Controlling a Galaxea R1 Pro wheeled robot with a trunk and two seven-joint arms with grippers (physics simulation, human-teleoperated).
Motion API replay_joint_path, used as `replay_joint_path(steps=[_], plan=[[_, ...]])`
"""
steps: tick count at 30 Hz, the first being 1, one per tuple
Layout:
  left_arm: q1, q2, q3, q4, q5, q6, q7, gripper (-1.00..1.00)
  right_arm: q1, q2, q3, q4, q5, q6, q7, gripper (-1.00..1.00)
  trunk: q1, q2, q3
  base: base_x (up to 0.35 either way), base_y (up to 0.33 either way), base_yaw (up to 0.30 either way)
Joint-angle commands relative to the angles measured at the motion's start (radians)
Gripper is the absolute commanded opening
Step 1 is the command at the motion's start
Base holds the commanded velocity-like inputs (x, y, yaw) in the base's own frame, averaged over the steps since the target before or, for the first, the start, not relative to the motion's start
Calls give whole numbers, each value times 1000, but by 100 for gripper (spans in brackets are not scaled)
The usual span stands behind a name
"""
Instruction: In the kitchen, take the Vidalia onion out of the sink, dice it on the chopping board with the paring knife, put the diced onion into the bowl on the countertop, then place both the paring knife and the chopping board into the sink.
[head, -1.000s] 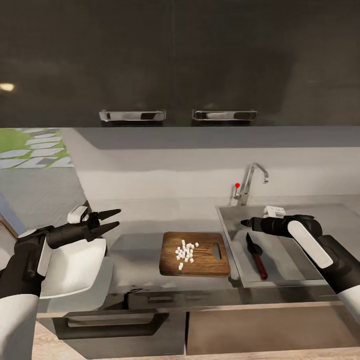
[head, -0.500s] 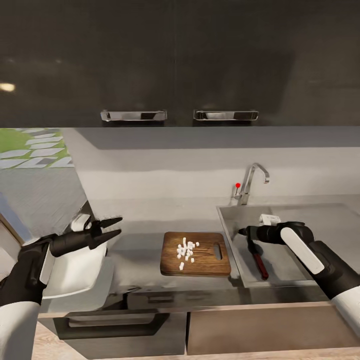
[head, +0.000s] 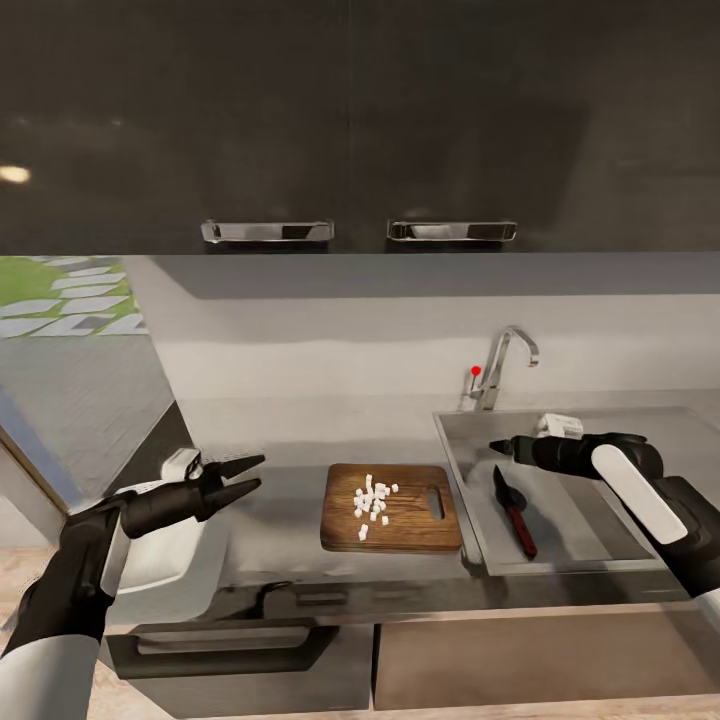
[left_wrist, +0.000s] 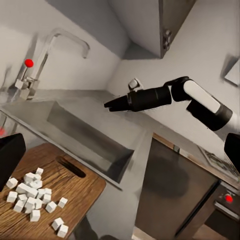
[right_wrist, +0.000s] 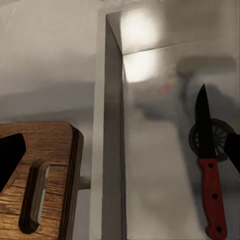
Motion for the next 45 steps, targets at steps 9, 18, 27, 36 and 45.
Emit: replay_joint_path(steps=[9, 18, 27, 36, 45], plan=[[50, 11, 0, -40, 0, 13, -4, 100, -1, -1, -48, -3, -12, 3, -9, 100, 1, -2, -2, 0, 198, 0], [59, 23, 3, -91, -1, 15, -4, 100, -1, -1, -99, -3, -11, 5, -12, 100, 1, -2, -2, 0, 133, 0], [59, 34, 8, -141, -1, 15, -4, 100, -1, -1, -134, -3, -9, 5, -13, 100, 1, -2, -2, 0, 10, 0], [59, 36, 13, -149, -2, 15, -4, 100, -1, -1, -135, -3, -9, 5, -13, 100, 1, -2, -2, 0, 14, 0], [59, 35, 14, -147, -1, 15, -4, 100, -1, -1, -135, -3, -10, 5, -13, 100, 1, -2, -2, 0, 27, 0]])
